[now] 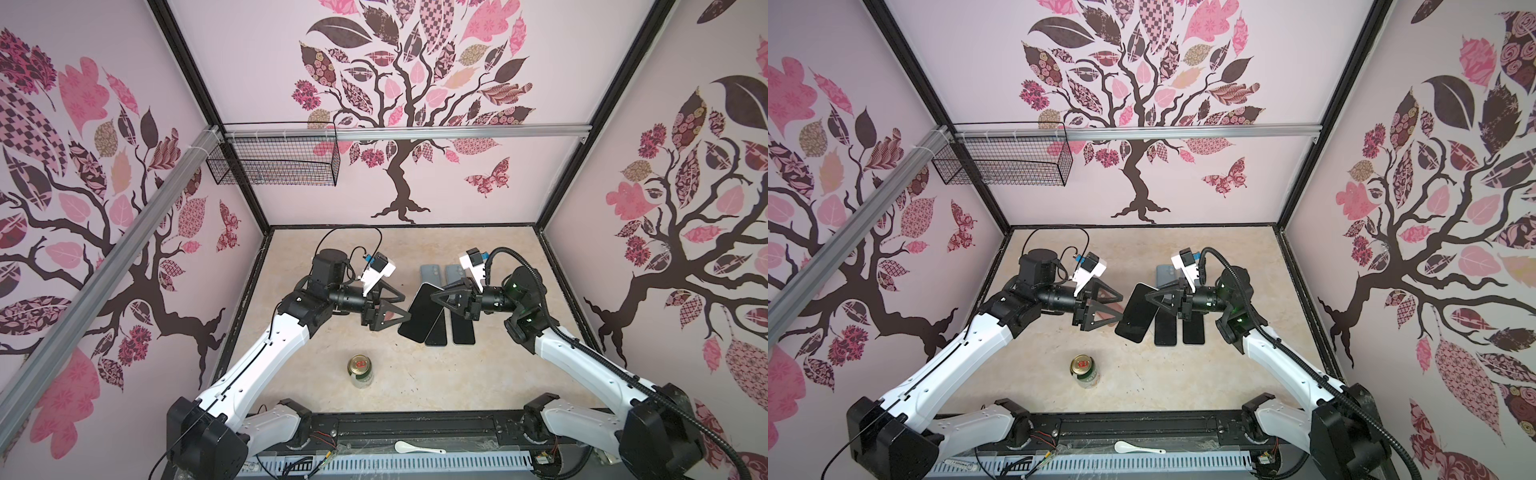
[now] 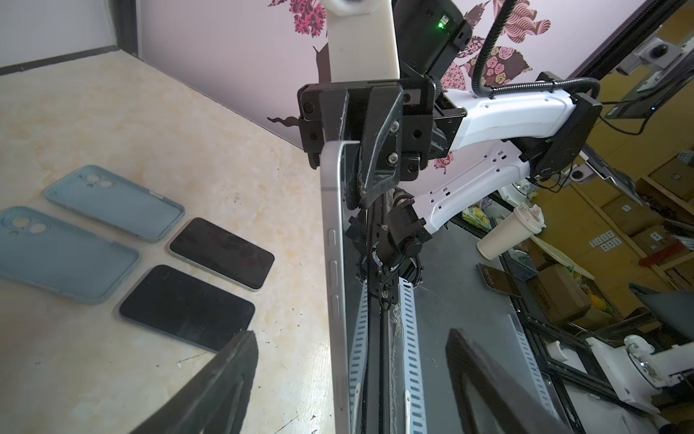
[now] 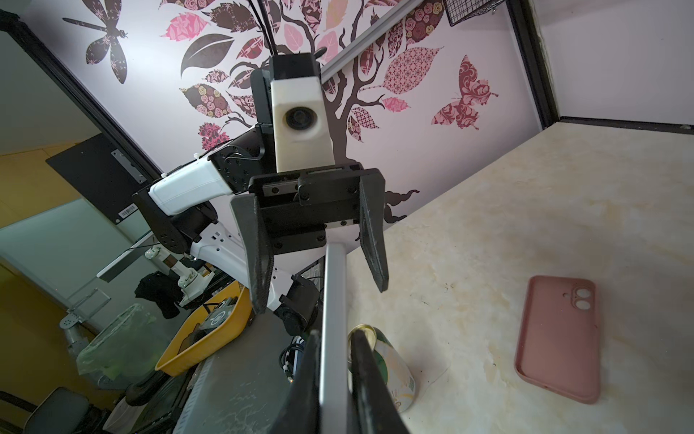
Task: Take the phone out of the phone case
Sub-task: Place the phone at the center of the table.
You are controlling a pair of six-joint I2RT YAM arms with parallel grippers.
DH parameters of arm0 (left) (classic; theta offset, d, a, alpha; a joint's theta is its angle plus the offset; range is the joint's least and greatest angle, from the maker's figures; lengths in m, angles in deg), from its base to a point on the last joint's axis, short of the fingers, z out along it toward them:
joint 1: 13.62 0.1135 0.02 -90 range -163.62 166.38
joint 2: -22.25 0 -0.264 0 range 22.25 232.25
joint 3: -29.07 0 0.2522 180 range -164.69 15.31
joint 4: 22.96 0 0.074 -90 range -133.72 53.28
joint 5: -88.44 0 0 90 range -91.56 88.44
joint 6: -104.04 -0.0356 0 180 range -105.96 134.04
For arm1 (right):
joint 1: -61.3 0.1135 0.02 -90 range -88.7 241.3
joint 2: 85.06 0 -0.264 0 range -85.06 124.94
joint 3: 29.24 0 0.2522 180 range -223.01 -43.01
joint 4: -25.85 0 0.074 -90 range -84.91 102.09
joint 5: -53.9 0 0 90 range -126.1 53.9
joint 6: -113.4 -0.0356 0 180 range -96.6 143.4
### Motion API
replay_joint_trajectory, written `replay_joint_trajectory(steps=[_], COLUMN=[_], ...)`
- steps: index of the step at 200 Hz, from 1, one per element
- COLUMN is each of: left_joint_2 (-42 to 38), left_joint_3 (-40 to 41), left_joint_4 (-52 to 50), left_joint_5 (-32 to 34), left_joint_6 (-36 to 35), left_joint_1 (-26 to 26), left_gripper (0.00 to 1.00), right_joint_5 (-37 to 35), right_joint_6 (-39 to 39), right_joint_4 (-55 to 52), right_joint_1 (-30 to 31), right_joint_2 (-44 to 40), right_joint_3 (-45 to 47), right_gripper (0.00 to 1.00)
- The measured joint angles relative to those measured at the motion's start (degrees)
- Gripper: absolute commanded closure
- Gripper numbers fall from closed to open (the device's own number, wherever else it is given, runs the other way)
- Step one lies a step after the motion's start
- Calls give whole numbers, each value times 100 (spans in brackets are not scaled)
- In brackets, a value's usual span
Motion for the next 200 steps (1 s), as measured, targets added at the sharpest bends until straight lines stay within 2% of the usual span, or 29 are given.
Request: replay_joint_trajectory(steps=[15,88,133,200], left_joint_2=[0,0,13,33], left_joint_3=[24,214,219,219], left_joint_4=[35,48,94,144], left_joint_5=[-90,-190,-286,-448], left_joint_6=[4,-2,-7,7], left_joint_1=[-4,-46,-120,-186], left_gripper=[23,24,46,75], right_joint_5=[15,201,254,232], right_joint_6=[-59,-490,-455,-323], right_joint_4=[118,688,636,402], right_joint_1=[4,83,234,310], right_joint_2=[0,13,76,151], right_joint_3=[0,0,-2,-13], right_gripper=[100,100,100,100])
